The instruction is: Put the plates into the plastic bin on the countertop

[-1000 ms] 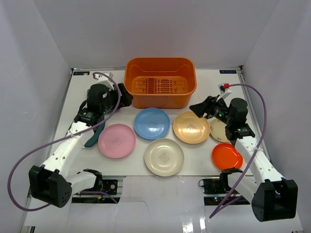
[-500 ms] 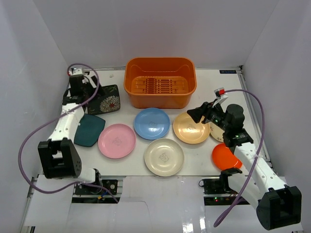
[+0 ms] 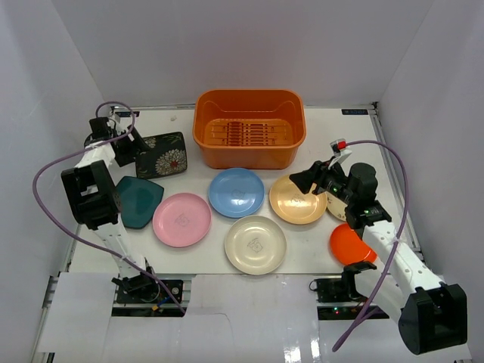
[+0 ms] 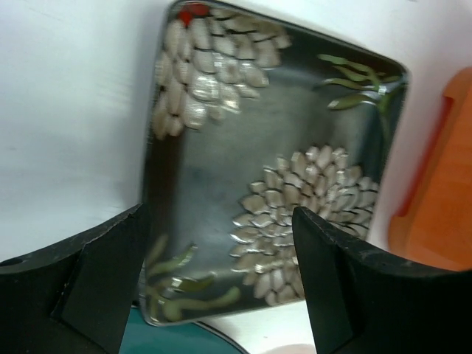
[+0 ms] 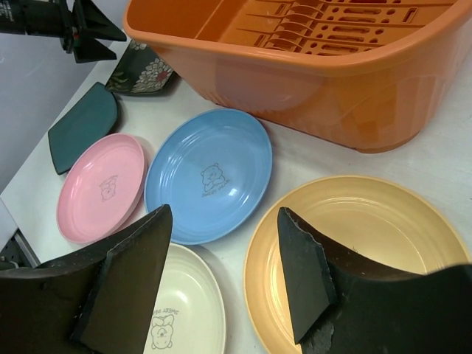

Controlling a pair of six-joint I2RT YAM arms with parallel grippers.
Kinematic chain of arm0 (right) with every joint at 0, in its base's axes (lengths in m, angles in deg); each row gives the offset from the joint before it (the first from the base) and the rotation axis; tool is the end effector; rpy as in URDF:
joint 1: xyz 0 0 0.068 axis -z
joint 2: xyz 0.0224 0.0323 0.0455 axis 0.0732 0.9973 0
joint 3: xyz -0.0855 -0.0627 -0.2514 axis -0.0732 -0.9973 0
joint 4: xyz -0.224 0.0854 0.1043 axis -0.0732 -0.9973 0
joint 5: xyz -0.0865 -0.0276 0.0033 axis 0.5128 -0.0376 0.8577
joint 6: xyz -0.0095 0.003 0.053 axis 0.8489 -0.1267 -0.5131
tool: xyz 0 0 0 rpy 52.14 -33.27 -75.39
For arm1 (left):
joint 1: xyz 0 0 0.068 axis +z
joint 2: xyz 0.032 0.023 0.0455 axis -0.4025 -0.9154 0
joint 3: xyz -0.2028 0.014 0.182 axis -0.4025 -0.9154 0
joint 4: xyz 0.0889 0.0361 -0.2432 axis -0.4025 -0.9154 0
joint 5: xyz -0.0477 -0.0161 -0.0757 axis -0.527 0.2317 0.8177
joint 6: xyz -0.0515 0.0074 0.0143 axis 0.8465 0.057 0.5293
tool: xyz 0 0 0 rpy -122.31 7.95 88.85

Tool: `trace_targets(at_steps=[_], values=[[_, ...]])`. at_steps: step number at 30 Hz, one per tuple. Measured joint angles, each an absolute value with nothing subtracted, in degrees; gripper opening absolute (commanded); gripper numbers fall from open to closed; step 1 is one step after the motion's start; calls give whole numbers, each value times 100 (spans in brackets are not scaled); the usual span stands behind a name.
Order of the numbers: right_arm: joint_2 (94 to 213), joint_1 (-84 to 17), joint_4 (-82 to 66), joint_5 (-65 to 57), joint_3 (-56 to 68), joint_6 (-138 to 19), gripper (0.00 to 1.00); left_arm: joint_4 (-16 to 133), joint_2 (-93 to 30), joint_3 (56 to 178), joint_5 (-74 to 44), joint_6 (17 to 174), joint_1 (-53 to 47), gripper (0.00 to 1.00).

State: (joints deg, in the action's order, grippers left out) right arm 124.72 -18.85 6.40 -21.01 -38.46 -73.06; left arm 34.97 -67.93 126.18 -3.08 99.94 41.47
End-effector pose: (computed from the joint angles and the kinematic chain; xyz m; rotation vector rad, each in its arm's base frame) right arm 0.2039 0.0687 0.2753 -0.2410 1.7462 0.8190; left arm 0.4089 0.1180 0.2037 -0.5641 2.3760 -0.4182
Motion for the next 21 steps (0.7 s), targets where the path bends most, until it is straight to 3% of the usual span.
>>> trace_targets(at_steps=[7, 14, 16, 20, 21], values=[[12640, -1903, 786, -2347, -3857, -7369, 65, 3392, -7318, 12916, -113, 9745, 4427, 82], [12695, -1935, 797, -2391, -3857, -7411, 65, 3440, -7855, 13340, 330, 9646, 4422, 55], [12704, -1951, 799, -2393, -3857, -7415, 65, 3422, -7982, 13340, 450, 9644, 4422, 54], [12780, -1981, 808, -2398, -3857, -7435, 65, 3534, -8037, 13305, 571, 9664, 4440, 33], [12811, -1994, 808, -2400, -3857, -7439, 65, 3584, -8041, 13259, 566, 9664, 4444, 14]])
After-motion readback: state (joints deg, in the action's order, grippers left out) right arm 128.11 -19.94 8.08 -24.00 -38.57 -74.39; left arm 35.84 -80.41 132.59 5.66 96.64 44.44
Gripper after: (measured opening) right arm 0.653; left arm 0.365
